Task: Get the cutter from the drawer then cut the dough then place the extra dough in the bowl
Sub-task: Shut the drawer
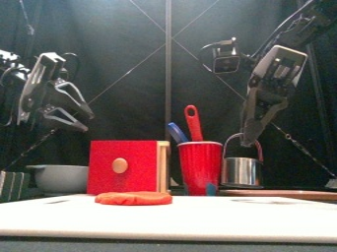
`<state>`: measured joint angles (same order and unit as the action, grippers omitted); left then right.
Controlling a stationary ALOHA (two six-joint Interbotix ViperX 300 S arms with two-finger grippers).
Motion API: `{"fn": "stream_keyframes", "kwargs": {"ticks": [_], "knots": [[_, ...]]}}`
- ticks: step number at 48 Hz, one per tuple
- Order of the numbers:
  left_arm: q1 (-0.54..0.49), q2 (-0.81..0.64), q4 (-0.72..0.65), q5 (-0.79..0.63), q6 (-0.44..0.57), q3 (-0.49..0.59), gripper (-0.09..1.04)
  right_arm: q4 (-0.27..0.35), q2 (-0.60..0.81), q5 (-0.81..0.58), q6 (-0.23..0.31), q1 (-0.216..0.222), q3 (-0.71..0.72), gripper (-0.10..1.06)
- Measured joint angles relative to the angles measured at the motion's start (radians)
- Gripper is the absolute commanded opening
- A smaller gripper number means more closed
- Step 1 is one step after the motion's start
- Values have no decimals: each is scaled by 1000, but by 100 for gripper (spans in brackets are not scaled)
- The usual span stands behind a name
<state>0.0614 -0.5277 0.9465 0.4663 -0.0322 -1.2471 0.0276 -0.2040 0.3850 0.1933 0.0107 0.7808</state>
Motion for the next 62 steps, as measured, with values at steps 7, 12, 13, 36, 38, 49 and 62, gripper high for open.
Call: {"fn": "stream_keyframes", "kwargs": {"ticks": [7, 12, 13, 36, 38, 49, 62], "knots": [[-2, 0, -2, 2, 3, 3, 74, 0, 6, 0, 0, 3, 0, 78], [-15, -15, -23, 3, 3, 17, 74, -3, 2, 18, -5, 2, -12, 78], [-18, -21, -31, 3, 3, 21, 74, -6, -2, 25, -6, 2, -17, 78], [-529, 103, -176, -8, 0, 264, 26, -140, 104, -152, -8, -2, -215, 44], [-548, 143, -176, -15, 0, 299, 26, -149, 147, -163, -9, -3, -255, 43], [-591, 453, -186, -140, 0, 522, 25, -187, 367, -100, -9, -23, -460, 43], [-637, 555, -186, -397, 0, 646, 25, -267, 509, 84, -11, -21, -641, 43]]}}
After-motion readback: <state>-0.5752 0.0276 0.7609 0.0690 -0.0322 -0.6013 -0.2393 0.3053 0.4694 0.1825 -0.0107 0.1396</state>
